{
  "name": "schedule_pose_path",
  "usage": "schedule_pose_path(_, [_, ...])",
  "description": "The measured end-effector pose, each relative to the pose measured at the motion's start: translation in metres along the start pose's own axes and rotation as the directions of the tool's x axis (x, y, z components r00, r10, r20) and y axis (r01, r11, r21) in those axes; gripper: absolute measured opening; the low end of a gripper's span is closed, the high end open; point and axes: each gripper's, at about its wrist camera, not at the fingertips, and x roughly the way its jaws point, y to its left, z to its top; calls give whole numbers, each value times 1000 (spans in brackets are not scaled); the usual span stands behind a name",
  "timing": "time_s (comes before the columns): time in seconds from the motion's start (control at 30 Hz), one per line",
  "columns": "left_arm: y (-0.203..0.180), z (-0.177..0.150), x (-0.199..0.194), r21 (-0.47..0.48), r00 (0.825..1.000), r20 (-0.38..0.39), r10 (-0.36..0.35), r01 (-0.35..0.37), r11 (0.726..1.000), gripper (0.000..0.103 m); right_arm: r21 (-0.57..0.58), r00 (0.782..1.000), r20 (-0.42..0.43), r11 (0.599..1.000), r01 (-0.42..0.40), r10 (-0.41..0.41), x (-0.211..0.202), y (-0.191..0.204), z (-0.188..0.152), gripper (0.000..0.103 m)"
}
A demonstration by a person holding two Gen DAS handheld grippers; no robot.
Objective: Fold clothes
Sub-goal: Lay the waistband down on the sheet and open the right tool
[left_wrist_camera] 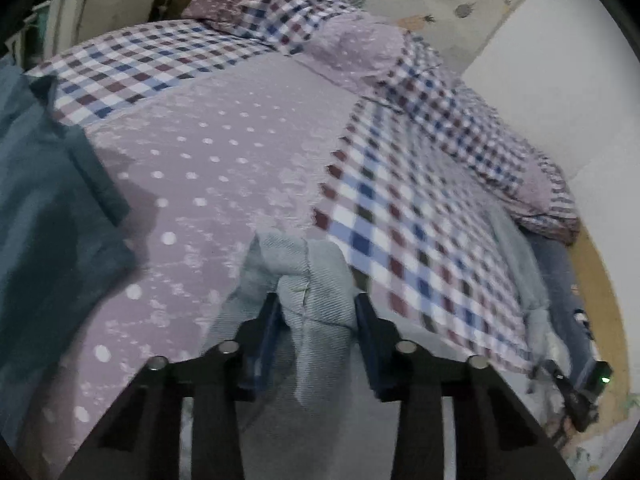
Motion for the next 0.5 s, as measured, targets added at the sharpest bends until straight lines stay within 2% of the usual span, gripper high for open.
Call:
schedule_pose_path(0.07, [0, 2, -6, -19, 999, 27, -30, 31, 999, 22, 7, 1000, 5, 1000, 7, -7, -3, -2, 3, 60])
schedule_pose_path(0.2, [-2, 13, -21, -70, 990, 136, -45, 55, 996, 14, 32, 1000, 26, 999, 6, -7, -13, -4, 11, 61])
schedule_pose_path(0.3, [-26, 21, -43, -12, 955, 262, -135, 143, 990, 13, 48, 999, 51, 999, -11, 8, -24, -4, 20, 61])
schedule_pose_path(0.37, [-41, 28, -49, 18, 944, 300, -136, 137, 990, 13, 42, 997, 74, 999, -25, 22, -33, -3, 28, 61])
schedule_pose_path(0.43, [-42, 39, -34, 1, 961, 270, -65, 68, 998, 14, 18, 997, 70, 1000, -15, 14, -36, -2, 34, 63])
schedule_pose_path(0.5, [-32, 47, -3, -44, 979, 206, 11, -1, 999, 20, -16, 998, 62, 1000, -6, 7, -35, -3, 36, 64])
